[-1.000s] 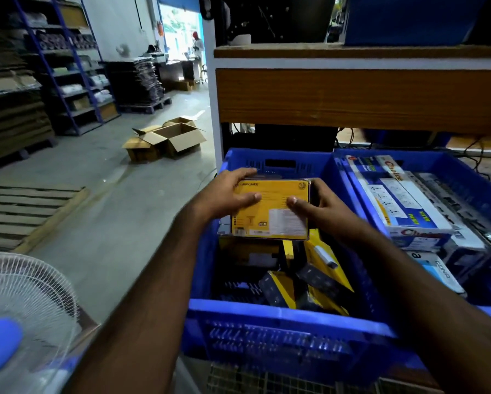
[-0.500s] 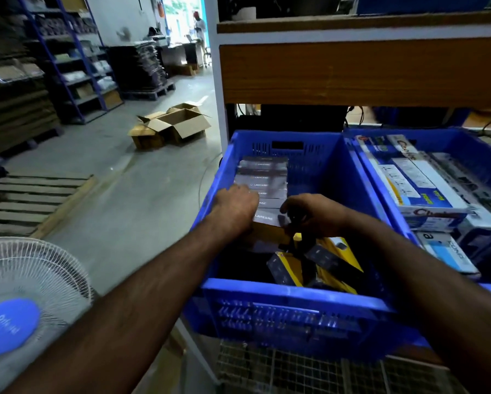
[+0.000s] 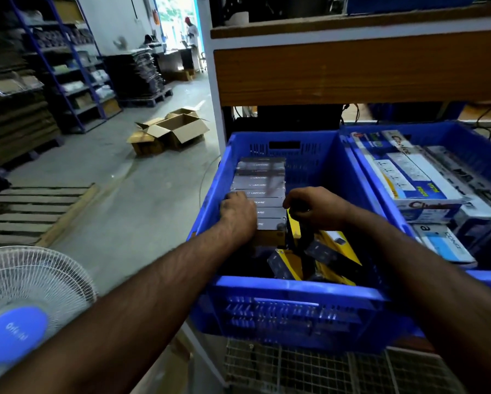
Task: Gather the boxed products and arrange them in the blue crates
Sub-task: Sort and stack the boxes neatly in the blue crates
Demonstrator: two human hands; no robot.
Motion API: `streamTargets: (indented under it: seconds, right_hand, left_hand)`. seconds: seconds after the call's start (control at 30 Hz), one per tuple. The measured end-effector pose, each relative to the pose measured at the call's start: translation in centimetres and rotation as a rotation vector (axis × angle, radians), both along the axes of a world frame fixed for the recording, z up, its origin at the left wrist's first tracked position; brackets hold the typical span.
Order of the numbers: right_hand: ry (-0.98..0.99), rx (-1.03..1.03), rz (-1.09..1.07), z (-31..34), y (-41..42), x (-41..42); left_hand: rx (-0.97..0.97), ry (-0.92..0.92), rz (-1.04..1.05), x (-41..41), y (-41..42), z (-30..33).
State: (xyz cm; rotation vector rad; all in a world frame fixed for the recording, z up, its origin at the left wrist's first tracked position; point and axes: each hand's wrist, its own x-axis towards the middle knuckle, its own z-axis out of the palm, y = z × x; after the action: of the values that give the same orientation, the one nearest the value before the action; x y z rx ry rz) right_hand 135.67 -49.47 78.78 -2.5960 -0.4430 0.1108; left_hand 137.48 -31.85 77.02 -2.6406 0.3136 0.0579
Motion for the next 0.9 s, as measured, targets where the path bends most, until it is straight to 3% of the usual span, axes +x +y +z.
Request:
streamTargets:
  seconds: [0.07,0.2,0.33,0.7,0.8,0.9]
  right_hand:
    - [-0.045,0.025,-0.046,0.1,0.0,0.0]
    - [-0.246,0.09,-0.278,0.0,-0.5,0.2]
    - [-0.407,0.248,-0.421,0.1,-1.0,0.2]
    - [-0.38,0.231,-0.433,0.5,-1.4,0.1]
    - [-0.402,0.259,-0.438,0.4,-1.6,0.1]
    - [-0.487,0.336,-0.454,0.7,-1.9,0.1]
  left_hand:
    - [-0.096,0.041,-0.042,0.2,-0.6,1.3]
    - [-0.588,0.196,-0.072,0.5,-3.1,3.6]
    - [-0.962,0.292,0.019,0.2,-4.9,2.5]
    - [-1.037,0.58,0.063,-3.0,-6.5,0.9]
    - [-1.062,0.593,0.001,-2.5,-6.8,0.9]
    - [-1.125,0.559,0.079,-1.0,-5.9,2.0]
